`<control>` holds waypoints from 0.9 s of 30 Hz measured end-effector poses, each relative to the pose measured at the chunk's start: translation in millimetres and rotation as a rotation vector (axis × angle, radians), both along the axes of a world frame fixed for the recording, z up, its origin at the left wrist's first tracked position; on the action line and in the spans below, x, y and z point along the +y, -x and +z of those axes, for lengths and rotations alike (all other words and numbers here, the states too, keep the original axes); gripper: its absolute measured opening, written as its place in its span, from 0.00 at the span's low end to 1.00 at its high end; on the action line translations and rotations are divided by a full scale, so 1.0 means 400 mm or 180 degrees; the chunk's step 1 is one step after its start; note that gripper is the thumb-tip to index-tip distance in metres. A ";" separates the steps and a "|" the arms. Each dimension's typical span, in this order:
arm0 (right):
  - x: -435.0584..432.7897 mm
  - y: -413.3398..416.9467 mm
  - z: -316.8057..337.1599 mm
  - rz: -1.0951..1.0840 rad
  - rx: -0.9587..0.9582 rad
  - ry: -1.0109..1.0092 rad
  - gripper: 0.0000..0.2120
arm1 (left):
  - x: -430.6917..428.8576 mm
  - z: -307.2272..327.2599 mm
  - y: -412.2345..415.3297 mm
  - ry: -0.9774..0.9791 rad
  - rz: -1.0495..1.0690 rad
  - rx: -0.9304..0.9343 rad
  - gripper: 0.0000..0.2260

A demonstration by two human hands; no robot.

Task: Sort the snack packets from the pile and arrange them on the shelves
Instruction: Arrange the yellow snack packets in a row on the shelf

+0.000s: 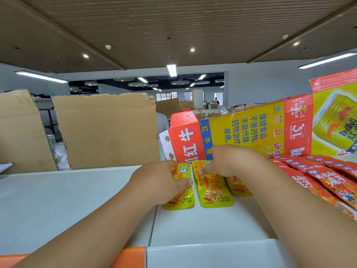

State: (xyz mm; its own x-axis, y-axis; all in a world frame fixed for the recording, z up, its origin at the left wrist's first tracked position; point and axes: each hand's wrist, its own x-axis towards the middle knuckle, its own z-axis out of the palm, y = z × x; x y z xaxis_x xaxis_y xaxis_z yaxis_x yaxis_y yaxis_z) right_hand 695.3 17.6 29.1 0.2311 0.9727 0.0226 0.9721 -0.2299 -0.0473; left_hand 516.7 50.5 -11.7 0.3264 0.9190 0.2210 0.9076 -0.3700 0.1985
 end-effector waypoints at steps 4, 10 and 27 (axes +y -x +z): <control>0.008 -0.009 -0.002 0.0009 0.0134 -0.0095 0.32 | -0.005 -0.001 0.002 0.0136 -0.0074 -0.0020 0.30; 0.010 -0.015 -0.005 0.0051 0.0261 -0.0141 0.29 | -0.002 0.000 -0.001 0.0090 -0.0004 0.0054 0.31; 0.029 -0.043 -0.004 0.0440 0.0789 -0.1373 0.14 | 0.048 0.003 0.031 -0.0503 -0.0277 -0.0996 0.18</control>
